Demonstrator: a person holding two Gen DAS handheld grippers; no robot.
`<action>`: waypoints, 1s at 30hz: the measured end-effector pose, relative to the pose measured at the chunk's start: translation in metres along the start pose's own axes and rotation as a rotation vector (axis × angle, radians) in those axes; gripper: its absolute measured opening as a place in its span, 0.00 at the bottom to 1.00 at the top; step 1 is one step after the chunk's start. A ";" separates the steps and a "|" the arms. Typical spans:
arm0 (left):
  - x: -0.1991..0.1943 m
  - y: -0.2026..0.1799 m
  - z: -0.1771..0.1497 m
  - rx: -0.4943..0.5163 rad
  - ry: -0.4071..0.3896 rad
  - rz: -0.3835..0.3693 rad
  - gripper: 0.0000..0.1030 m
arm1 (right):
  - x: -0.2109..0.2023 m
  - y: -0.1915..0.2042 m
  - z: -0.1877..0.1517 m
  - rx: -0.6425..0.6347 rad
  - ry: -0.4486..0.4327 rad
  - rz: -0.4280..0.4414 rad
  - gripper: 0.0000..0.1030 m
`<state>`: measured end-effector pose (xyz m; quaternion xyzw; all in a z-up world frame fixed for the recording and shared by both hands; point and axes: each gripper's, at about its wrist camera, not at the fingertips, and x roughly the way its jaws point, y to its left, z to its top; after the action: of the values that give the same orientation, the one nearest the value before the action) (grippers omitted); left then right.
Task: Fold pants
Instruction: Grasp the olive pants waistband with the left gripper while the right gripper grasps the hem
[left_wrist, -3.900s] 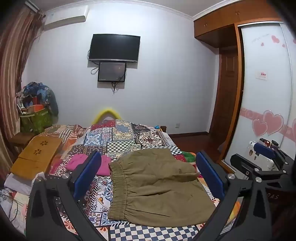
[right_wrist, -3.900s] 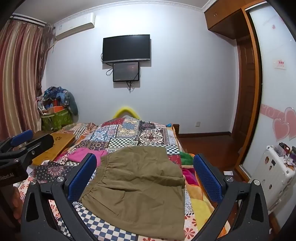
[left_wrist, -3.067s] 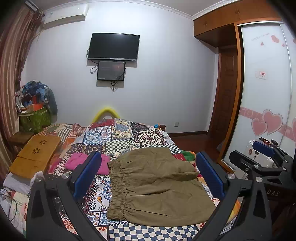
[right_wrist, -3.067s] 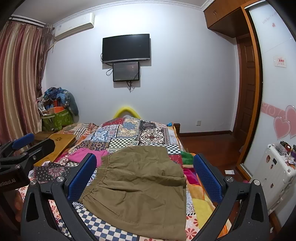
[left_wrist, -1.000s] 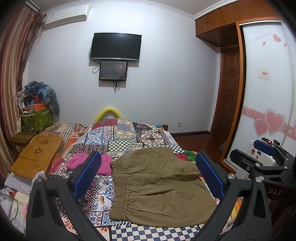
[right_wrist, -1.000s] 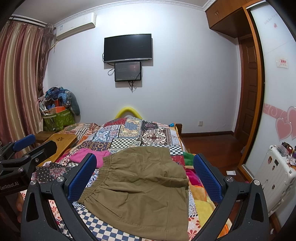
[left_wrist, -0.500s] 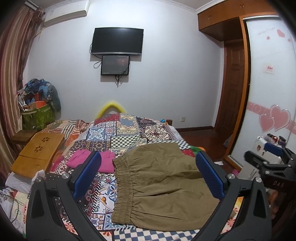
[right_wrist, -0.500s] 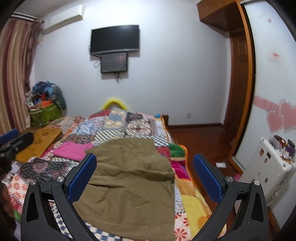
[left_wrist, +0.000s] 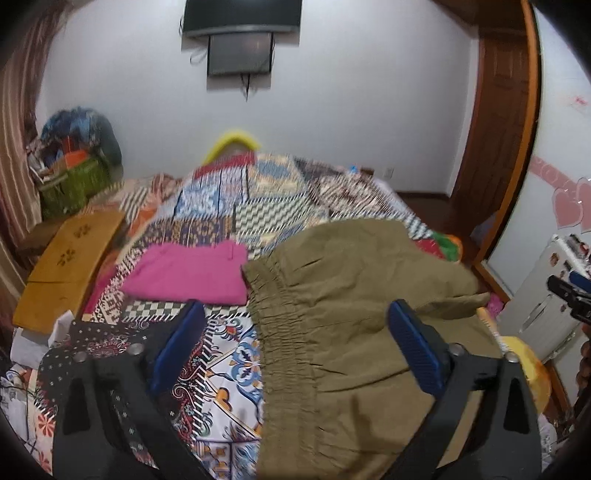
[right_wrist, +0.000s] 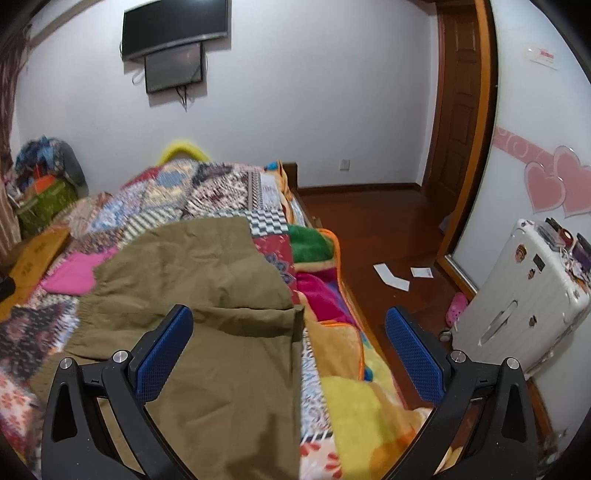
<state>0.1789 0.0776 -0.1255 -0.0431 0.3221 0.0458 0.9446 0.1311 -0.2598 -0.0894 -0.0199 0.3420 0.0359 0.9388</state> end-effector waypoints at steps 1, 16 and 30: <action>0.011 0.002 0.001 0.001 0.023 0.004 0.85 | 0.006 -0.001 0.001 -0.008 0.009 -0.003 1.00; 0.156 0.020 -0.002 0.043 0.303 -0.061 0.55 | 0.123 -0.003 0.018 -0.100 0.181 0.103 0.79; 0.184 0.030 -0.020 -0.036 0.406 -0.136 0.39 | 0.169 0.004 0.011 -0.108 0.337 0.215 0.56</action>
<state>0.3084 0.1159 -0.2560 -0.0897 0.5015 -0.0220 0.8602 0.2674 -0.2464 -0.1897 -0.0395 0.4918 0.1504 0.8567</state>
